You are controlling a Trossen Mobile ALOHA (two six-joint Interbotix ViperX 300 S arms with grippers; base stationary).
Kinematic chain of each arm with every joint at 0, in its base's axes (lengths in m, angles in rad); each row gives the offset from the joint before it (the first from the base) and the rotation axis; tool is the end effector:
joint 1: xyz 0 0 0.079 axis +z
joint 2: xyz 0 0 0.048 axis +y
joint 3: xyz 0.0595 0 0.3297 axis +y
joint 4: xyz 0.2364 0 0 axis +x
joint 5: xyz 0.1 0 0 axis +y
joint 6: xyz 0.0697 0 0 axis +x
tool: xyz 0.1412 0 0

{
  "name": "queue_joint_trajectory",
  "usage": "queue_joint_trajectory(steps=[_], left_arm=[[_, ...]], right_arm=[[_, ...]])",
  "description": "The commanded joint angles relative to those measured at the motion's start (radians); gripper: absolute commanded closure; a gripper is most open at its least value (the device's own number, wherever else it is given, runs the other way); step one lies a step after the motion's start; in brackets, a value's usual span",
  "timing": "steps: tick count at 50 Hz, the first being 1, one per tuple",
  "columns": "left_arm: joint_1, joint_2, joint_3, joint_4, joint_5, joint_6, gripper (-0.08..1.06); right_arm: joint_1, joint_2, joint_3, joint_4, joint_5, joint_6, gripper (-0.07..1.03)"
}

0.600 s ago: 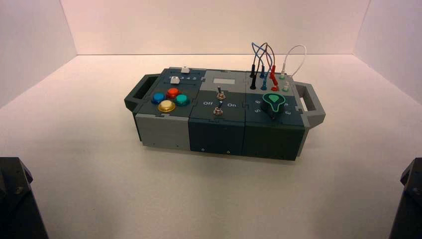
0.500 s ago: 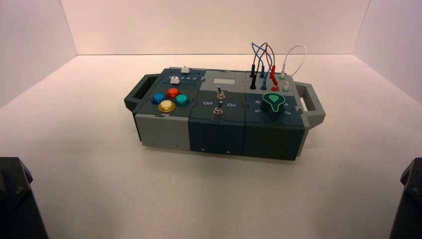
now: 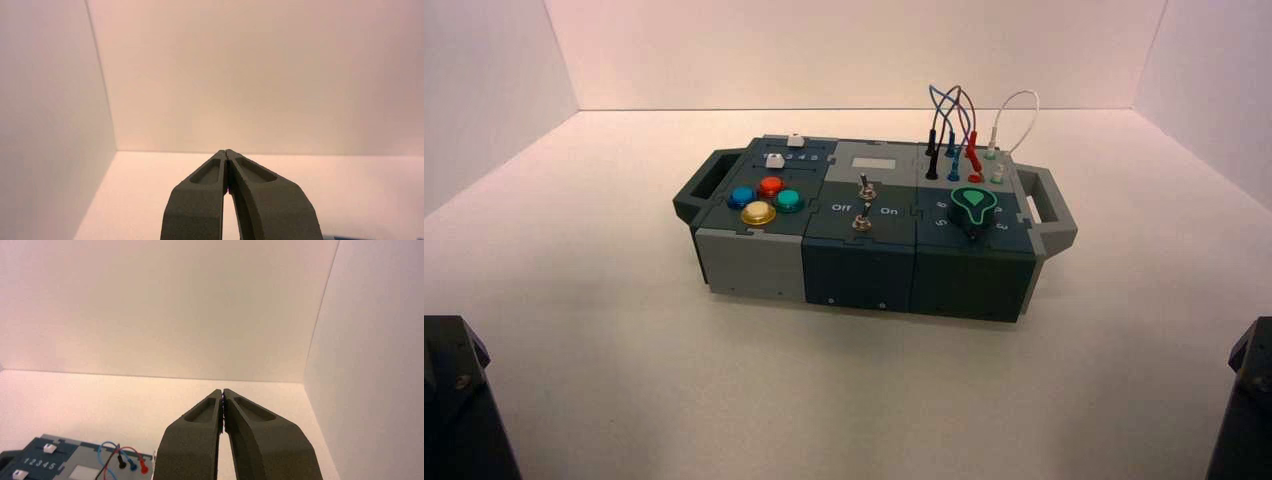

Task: Flip the bottom switch off with the right gripper.

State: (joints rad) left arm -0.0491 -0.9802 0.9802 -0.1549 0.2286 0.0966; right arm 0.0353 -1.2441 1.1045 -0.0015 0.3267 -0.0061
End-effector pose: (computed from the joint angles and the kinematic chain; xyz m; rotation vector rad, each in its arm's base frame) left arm 0.3004 -0.0221 0.3128 -0.0525 0.2282 -0.0776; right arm 0.2470 0.0086 0.2967 -0.0108 0.1869 0.0354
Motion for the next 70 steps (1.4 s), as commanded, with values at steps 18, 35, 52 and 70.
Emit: queue_joint_trajectory(steps=[18, 35, 52, 70], left_arm=[[-0.095, 0.058, -0.087, 0.005, 0.132, 0.003, 1.01], [-0.141, 0.152, -0.198, 0.000, 0.485, 0.003, 1.01], [-0.307, 0.253, -0.281, 0.000, 0.811, -0.018, 1.01], [-0.388, 0.201, -0.227, -0.002, 0.896, -0.110, 1.01]], right_arm=[[-0.002, 0.080, -0.046, 0.008, 0.092, 0.002, 0.97], [0.006, 0.083, -0.061, 0.043, 0.202, 0.000, 0.98], [0.046, 0.126, -0.080, 0.054, 0.253, 0.000, 0.98], [0.127, 0.258, -0.107, 0.077, 0.330, 0.000, 0.98]])
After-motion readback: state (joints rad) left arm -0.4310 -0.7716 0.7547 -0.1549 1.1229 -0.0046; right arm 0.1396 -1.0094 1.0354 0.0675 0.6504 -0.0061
